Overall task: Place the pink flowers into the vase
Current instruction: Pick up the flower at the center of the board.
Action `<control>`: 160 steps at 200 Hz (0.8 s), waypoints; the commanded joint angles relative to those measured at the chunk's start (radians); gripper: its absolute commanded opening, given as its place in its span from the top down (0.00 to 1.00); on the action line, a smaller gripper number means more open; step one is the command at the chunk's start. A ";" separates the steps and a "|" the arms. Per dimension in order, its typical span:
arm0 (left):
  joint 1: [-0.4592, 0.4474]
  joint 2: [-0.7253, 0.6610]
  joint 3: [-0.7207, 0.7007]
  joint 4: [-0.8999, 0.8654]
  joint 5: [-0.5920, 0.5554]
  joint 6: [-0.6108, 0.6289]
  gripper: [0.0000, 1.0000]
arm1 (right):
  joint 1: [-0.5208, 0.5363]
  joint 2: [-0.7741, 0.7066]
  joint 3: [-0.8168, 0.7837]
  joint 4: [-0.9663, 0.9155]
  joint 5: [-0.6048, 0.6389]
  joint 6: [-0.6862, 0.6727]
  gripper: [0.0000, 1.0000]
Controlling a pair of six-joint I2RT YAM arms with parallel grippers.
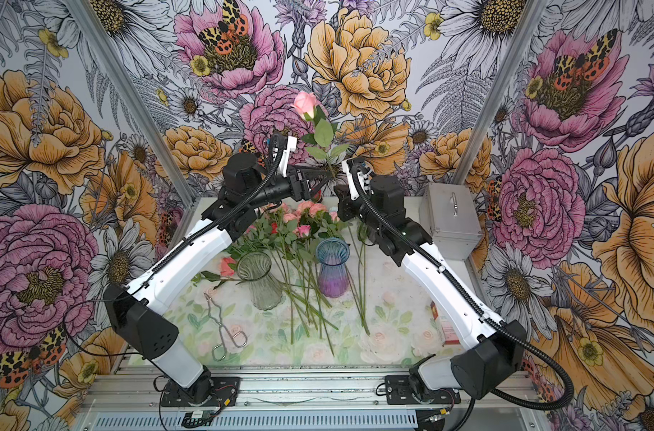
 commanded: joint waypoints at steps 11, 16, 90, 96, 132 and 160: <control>-0.003 0.046 0.010 0.041 -0.001 -0.010 0.28 | 0.023 0.025 0.043 0.046 -0.025 0.007 1.00; -0.002 0.050 0.013 0.040 -0.002 -0.008 0.30 | 0.025 0.028 0.048 0.047 -0.026 0.007 1.00; 0.005 0.049 -0.014 0.093 -0.051 0.011 0.43 | 0.043 0.064 0.075 0.048 -0.039 0.004 1.00; 0.006 0.048 -0.015 0.098 -0.052 0.009 0.46 | 0.043 0.067 0.073 0.047 -0.038 0.004 1.00; 0.007 0.045 -0.017 0.130 -0.050 0.002 0.58 | 0.045 0.073 0.074 0.053 -0.037 0.009 1.00; 0.009 0.040 -0.027 0.152 -0.051 -0.006 0.68 | 0.046 0.078 0.078 0.055 -0.033 0.012 1.00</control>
